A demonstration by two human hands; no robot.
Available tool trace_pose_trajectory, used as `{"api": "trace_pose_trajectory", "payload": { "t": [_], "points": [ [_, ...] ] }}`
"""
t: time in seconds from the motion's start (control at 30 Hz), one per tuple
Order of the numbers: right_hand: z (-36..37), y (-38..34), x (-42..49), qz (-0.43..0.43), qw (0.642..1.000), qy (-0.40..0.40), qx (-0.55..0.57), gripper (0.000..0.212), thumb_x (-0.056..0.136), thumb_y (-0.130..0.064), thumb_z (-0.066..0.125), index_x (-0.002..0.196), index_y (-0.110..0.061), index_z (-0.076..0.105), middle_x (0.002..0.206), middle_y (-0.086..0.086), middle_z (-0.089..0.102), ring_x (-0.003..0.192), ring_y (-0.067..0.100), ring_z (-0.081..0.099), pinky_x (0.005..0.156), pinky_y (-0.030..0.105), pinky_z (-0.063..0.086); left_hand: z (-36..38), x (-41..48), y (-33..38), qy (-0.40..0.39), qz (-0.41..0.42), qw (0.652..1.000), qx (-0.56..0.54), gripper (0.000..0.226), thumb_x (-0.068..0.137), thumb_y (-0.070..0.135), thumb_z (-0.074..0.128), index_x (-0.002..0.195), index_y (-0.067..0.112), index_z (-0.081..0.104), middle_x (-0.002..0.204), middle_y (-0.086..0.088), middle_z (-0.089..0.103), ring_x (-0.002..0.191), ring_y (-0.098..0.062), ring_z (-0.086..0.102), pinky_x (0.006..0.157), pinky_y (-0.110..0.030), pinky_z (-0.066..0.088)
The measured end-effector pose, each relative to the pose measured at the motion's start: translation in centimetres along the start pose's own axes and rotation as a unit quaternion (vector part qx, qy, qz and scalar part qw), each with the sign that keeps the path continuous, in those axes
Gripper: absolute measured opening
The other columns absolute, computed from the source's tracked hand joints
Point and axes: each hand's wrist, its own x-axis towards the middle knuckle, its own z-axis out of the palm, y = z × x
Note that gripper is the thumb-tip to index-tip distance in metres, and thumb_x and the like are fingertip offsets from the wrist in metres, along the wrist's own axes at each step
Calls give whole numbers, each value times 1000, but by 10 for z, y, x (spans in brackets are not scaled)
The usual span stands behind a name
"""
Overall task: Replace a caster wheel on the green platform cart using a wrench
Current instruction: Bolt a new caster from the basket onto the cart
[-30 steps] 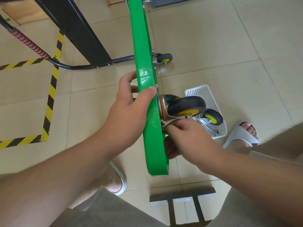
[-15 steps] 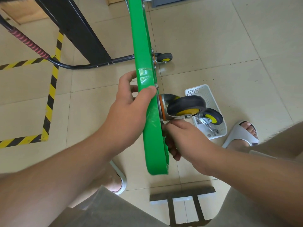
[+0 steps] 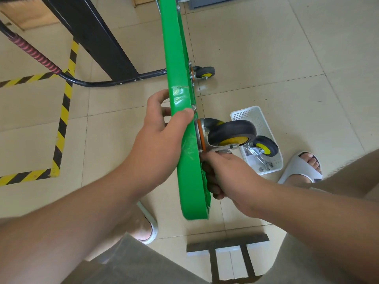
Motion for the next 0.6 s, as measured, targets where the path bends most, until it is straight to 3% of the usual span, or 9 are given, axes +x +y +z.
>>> {"api": "trace_pose_trajectory", "payload": {
  "t": [0.07,0.23,0.4,0.6],
  "points": [
    [0,0,0,8,1000,-3,2,43,97,-43,54,58,-25,50,53,-2,40,45,17,38,53,30,32,0,0,-1,-2,-1,1000,2,39,87,53,52,124,57,42,119,8,64,90,-16,75,83,-47,62],
    [1,-1,-2,9,1000,-5,4,25,96,-34,50,76,-18,50,58,0,39,52,19,38,56,33,32,-1,1,-2,2,2,1000,-7,29,103,42,53,127,54,41,120,8,63,86,-13,74,68,-28,58],
    [3,1,1,-5,1000,2,10,38,98,-43,54,64,-26,53,53,-4,43,46,15,41,55,30,34,-1,1,-3,-2,3,1000,-8,31,101,44,53,128,54,40,121,7,63,90,-15,74,76,-38,63],
    [1,1,1,13,1000,-5,6,32,96,-37,51,70,-19,47,56,0,40,50,20,40,57,33,34,-1,1,-3,-1,4,1000,-11,31,105,40,52,131,51,40,120,8,62,88,-15,74,72,-32,60]
  ]
}}
